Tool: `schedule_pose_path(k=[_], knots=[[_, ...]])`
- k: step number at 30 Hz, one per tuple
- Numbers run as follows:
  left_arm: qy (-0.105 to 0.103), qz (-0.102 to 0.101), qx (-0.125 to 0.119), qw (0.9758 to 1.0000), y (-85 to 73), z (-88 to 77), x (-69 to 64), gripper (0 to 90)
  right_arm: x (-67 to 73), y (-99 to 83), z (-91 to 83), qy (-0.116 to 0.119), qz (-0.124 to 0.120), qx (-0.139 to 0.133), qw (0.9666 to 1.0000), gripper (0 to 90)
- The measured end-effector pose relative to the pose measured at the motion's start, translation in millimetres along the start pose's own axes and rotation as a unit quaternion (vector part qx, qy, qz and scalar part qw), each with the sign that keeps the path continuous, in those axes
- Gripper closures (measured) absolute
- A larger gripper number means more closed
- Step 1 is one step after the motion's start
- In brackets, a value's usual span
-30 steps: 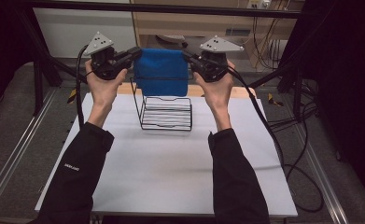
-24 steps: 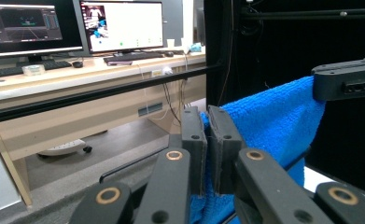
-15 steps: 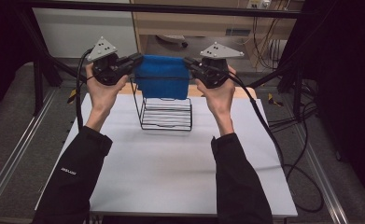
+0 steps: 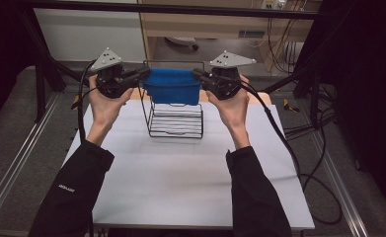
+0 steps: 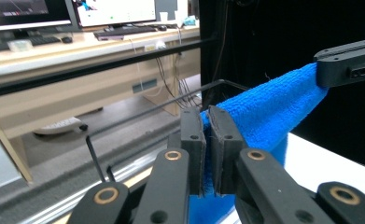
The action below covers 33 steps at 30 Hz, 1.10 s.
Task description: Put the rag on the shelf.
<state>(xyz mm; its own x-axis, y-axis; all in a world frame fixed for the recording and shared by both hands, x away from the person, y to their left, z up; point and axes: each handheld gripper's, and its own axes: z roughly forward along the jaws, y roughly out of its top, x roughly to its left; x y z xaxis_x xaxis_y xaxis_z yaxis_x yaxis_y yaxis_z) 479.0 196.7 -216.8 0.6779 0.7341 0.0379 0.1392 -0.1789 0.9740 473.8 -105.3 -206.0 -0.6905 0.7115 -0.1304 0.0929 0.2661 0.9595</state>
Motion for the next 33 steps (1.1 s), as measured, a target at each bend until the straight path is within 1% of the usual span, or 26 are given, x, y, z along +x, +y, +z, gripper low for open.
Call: schedule_pose_path(k=[3, 6, 9, 10, 11, 14, 18, 20, 23, 25, 28, 30, 31, 33], knots=[[-0.001, 0.000, 0.010, 0.9999, -3.8, -1.2, -2.6, 84.3, 0.3, -4.3, -1.0, 0.009, 0.007, 0.006, 0.9999, 86.4], [-0.004, -0.009, 0.011, 0.9999, -8.4, -2.7, -4.9, 83.7, 0.7, -10.1, -0.7, 0.015, 0.010, 0.013, 0.9998, 86.3], [-0.005, -0.008, 0.016, 0.9998, -12.9, -3.3, -6.4, 83.2, 0.8, -15.8, -0.5, 0.021, 0.016, 0.017, 0.9995, 86.3], [-0.006, -0.007, 0.021, 0.9997, -14.0, -3.5, -6.4, 83.1, 0.6, -17.4, -0.3, 0.023, 0.017, 0.019, 0.9994, 86.3], [-0.007, -0.009, 0.020, 0.9997, -15.5, -3.4, -6.7, 83.0, 0.5, -18.9, -0.1, 0.025, 0.019, 0.020, 0.9993, 86.3], [-0.008, -0.010, 0.025, 0.9996, -19.0, -2.8, -6.8, 83.0, 1.0, -22.4, 1.2, 0.027, 0.017, 0.023, 0.9992, 86.3], [-0.010, -0.015, 0.038, 0.9991, -21.4, -2.5, -6.2, 81.5, 0.9, -26.2, 3.0, 0.029, 0.017, 0.026, 0.9991, 86.3], [-0.013, -0.021, 0.034, 0.9991, -19.3, -5.4, -5.3, 78.7, 1.1, -27.7, 3.5, 0.029, 0.016, 0.027, 0.9991, 86.3], [-0.014, -0.032, 0.018, 0.9992, -11.8, -13.2, -2.8, 74.5, 1.2, -29.5, 3.5, 0.030, 0.014, 0.027, 0.9991, 86.3], [-0.012, -0.038, 0.011, 0.9992, -5.7, -17.9, -1.2, 74.2, 1.6, -30.4, 3.8, 0.031, 0.013, 0.027, 0.9991, 86.3], [-0.009, -0.040, 0.004, 0.9992, 0.8, -20.7, -1.5, 76.6, 2.1, -31.7, 4.2, 0.031, 0.011, 0.030, 0.9990, 86.3], [-0.010, -0.039, 0.006, 0.9992, 2.8, -19.5, -2.2, 78.2, 2.5, -33.0, 4.7, 0.033, 0.009, 0.032, 0.9989, 86.2], [-0.012, -0.040, 0.011, 0.9991, 2.8, -17.7, -2.6, 79.2, 2.7, -33.7, 5.0, 0.034, 0.007, 0.033, 0.9989, 86.2], [-0.018, -0.038, 0.031, 0.9986, 0.7, -12.3, -4.1, 83.5, 2.5, -35.0, 5.5, 0.035, 0.006, 0.034, 0.9988, 86.1]])
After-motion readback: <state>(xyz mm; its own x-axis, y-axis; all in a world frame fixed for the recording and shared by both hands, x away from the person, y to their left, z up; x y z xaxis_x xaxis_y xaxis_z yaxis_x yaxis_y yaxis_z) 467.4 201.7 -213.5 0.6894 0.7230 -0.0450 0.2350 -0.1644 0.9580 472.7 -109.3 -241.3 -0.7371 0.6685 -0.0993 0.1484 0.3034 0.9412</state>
